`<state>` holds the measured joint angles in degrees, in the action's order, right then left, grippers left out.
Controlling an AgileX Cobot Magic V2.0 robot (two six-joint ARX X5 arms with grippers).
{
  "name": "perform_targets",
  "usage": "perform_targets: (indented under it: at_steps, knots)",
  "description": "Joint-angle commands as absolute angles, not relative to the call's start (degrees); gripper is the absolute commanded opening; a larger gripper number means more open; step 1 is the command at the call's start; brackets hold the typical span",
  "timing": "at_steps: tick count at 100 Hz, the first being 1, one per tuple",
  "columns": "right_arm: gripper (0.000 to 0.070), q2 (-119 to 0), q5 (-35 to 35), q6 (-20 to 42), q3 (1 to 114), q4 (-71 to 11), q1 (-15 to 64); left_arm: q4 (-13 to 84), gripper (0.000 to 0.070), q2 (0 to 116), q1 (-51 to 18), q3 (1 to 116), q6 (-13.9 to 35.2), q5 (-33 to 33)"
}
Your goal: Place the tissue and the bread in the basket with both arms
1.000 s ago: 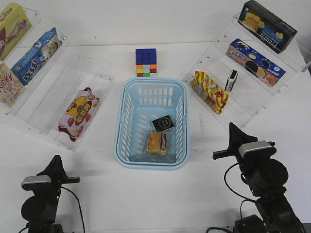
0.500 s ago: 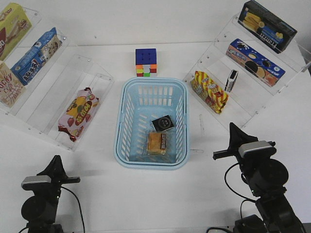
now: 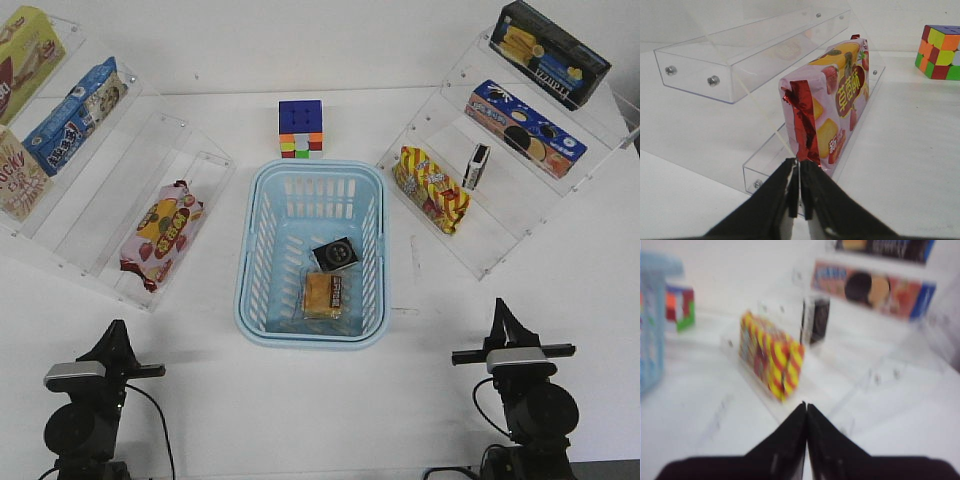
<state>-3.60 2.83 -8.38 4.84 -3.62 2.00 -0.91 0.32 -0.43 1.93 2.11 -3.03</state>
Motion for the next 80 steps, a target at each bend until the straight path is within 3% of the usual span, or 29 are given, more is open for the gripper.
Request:
perform_targets:
  at_steps: [1,19,80]
  knots:
    - [0.0,-0.64,2.83,-8.78,2.68,-3.14,1.15,-1.76,0.0001,0.23,-0.38,0.8,2.22,-2.98]
    - [0.0,-0.14,2.9,-5.3,0.69,-7.27,-0.01,-1.87,0.0001,0.27,-0.38,0.8,2.22,-3.01]
    - [0.0,-0.08,3.03,-5.82,0.71,-5.61,-0.01,-1.76,0.0001,0.27,-0.38,0.82,2.22,-3.01]
